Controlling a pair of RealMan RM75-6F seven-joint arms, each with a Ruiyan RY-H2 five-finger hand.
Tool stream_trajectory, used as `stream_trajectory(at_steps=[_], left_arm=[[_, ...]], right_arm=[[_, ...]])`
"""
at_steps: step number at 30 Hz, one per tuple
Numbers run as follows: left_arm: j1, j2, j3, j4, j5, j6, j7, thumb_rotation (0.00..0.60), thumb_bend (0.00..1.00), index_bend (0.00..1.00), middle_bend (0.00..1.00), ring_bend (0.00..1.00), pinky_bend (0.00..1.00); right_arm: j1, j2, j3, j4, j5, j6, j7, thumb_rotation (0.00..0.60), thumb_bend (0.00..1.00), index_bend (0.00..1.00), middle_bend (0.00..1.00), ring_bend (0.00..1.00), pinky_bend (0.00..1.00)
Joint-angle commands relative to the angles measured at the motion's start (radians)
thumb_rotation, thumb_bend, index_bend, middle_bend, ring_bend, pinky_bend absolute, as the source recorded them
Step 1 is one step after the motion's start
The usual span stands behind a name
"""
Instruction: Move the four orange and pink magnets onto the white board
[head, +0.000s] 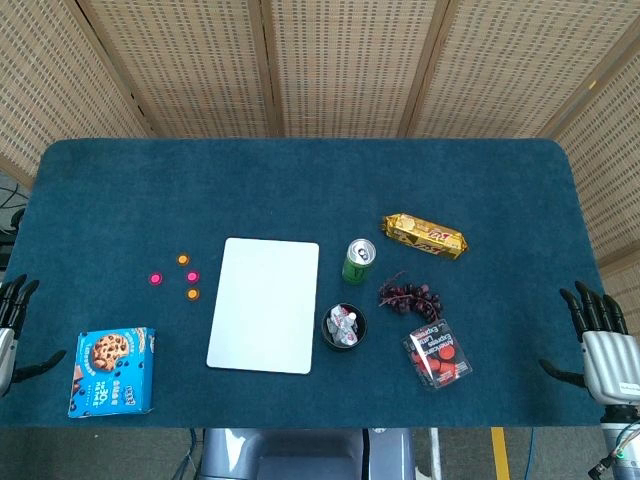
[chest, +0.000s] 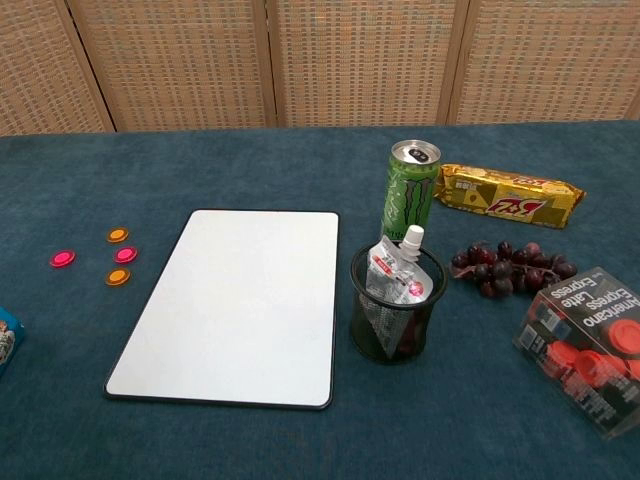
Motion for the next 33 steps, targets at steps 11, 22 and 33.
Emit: stream_trajectory(at_steps=[11, 22, 33], left_arm=[[-0.013, -0.001, -0.022, -0.007, 0.009, -0.068, 0.003, 0.600, 0.00, 0.00, 0.00, 0.00, 0.00], [-0.228, -0.028, -0.110, -0.035, -0.081, -0.418, 0.074, 0.600, 0.02, 0.01, 0.00, 0.00, 0.00], [-0.375, -0.153, -0.166, 0.025, -0.199, -0.618, 0.256, 0.600, 0.13, 0.31, 0.00, 0.00, 0.00]], right_arm=[[-0.001, -0.004, 0.002, 0.001, -0.003, 0.006, 0.005, 0.600, 0.05, 0.03, 0.00, 0.00, 0.00], [-0.003, -0.039, 0.014, 0.051, -0.043, 0.060, 0.035, 0.600, 0.05, 0.00, 0.00, 0.00, 0.00], [0.000, -0.053, 0.013, 0.087, -0.058, 0.067, 0.049, 0.600, 0.05, 0.00, 0.00, 0.00, 0.00]])
